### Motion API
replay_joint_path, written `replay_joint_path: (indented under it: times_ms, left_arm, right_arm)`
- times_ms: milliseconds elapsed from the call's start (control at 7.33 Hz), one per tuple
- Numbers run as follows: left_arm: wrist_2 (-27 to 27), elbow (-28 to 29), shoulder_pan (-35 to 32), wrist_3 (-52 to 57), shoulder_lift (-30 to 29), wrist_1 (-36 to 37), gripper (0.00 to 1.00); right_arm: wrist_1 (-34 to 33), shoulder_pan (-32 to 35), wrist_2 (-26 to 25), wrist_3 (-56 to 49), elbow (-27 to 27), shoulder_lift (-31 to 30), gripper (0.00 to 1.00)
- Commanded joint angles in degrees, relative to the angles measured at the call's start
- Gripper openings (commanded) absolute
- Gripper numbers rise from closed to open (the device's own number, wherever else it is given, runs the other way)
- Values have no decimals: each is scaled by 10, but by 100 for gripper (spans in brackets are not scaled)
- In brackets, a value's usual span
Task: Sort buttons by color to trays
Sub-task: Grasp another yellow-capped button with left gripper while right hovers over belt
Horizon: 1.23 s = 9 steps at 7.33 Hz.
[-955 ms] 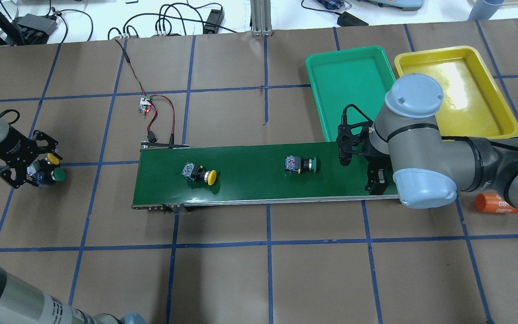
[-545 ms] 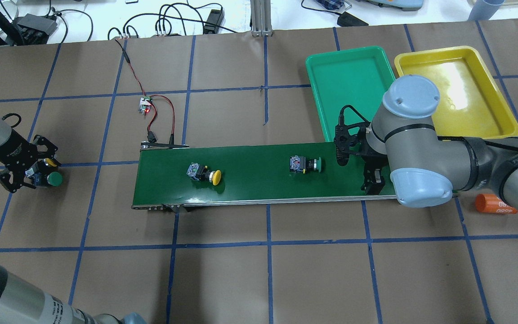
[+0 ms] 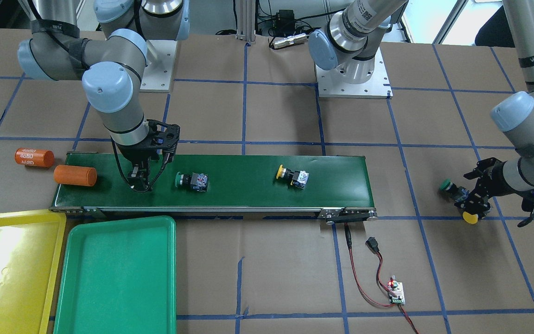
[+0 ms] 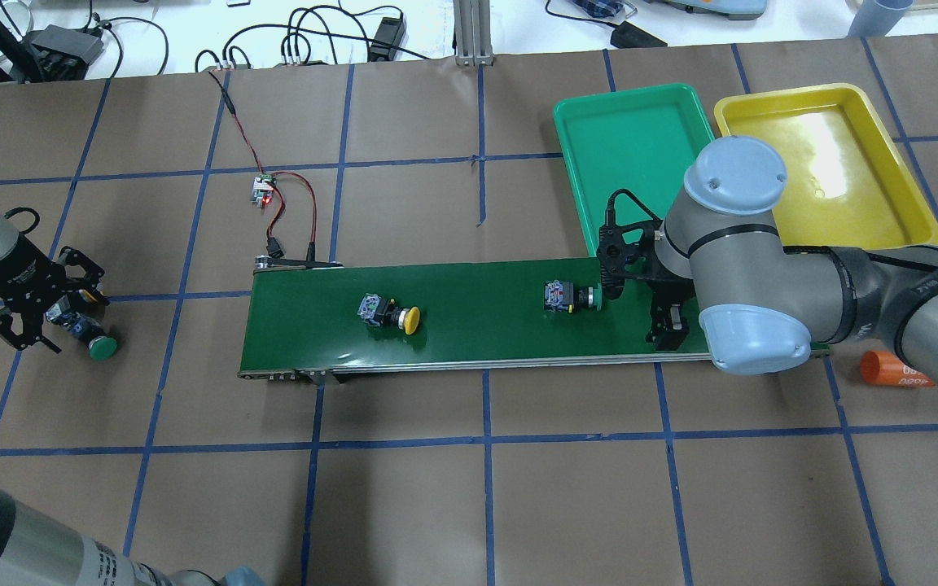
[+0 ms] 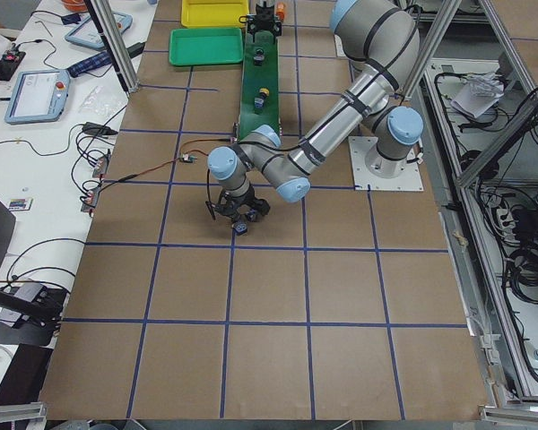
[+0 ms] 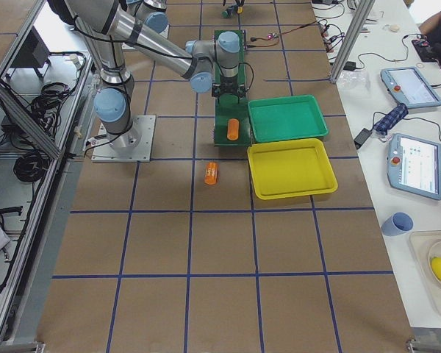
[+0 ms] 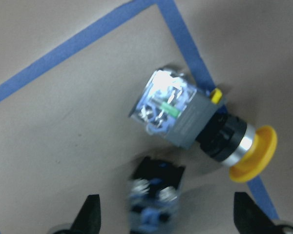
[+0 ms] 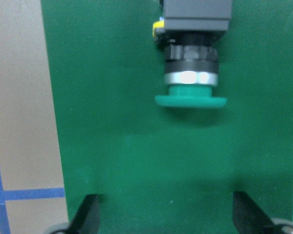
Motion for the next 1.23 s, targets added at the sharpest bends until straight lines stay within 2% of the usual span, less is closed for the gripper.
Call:
replay_joint_path:
  times_ms: [0, 136, 273, 545, 682, 818, 955, 1091]
  left_arm:
    - [19, -3, 0, 3, 1, -9, 100]
    - [22, -3, 0, 5, -6, -8, 100]
    - [51, 0, 1, 2, -20, -5, 100]
    - [48, 1, -6, 6, -20, -5, 36]
    - [47, 8, -6, 6, -19, -3, 9]
    - [8, 10, -5, 13, -9, 2, 0]
    - [-24, 10, -6, 14, 3, 3, 0]
    - [-33, 6, -9, 4, 23, -14, 0]
  right_arm:
    - [-30, 37, -1, 50, -19, 27, 97]
    - [-34, 53, -4, 55, -21, 36, 97]
    - [-35, 55, -4, 55, -23, 38, 97]
    - [-34, 55, 0, 56, -28, 38, 96]
    - [-35, 57, 0, 58, -30, 37, 88]
    - [-28, 57, -8, 59, -32, 35, 59]
    - [-18, 56, -13, 67, -34, 36, 34]
    - [-8, 56, -13, 67, -37, 35, 23]
